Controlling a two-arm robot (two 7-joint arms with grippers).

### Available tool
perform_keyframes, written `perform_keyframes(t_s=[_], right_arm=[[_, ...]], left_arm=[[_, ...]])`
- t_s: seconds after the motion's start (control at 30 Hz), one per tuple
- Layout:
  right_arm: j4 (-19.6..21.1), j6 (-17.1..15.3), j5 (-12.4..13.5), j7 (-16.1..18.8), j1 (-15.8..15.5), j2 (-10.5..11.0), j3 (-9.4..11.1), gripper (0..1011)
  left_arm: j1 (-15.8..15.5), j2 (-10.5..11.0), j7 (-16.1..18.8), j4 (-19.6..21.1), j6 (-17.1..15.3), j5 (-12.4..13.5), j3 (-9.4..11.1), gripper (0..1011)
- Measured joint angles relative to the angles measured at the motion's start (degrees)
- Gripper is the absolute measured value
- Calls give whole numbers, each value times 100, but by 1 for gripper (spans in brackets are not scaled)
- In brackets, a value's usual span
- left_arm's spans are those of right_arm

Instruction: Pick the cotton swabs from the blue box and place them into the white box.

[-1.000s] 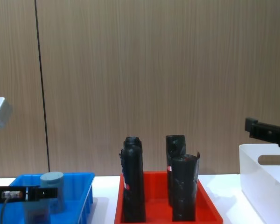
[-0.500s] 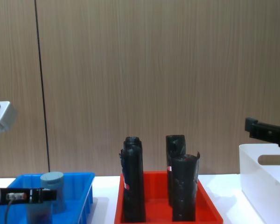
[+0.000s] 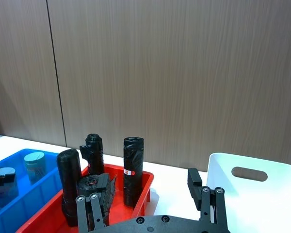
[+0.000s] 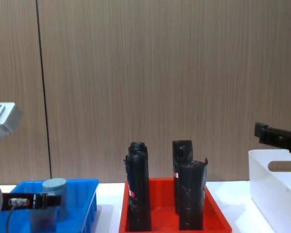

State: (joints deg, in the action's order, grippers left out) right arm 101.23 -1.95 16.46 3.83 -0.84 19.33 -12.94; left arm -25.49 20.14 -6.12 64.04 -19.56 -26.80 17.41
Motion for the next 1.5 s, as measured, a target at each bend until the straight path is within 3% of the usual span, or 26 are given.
perform_keyframes(t_s=[0.23, 0.6, 0.93, 1.5], right_arm=[[0, 0, 0, 0, 0, 0, 0, 1002], [0, 0, 0, 0, 0, 0, 0, 1001], [0, 0, 0, 0, 0, 0, 0, 1002], [0, 0, 0, 0, 0, 0, 0, 1002]], left_arm=[[107, 89, -217, 251, 231, 149, -12, 671], [238, 283, -888, 622, 688, 321, -93, 671], [284, 485, -1805, 853, 1049, 338, -217, 671], [117, 661, -3519, 844, 1532, 37, -339, 671]])
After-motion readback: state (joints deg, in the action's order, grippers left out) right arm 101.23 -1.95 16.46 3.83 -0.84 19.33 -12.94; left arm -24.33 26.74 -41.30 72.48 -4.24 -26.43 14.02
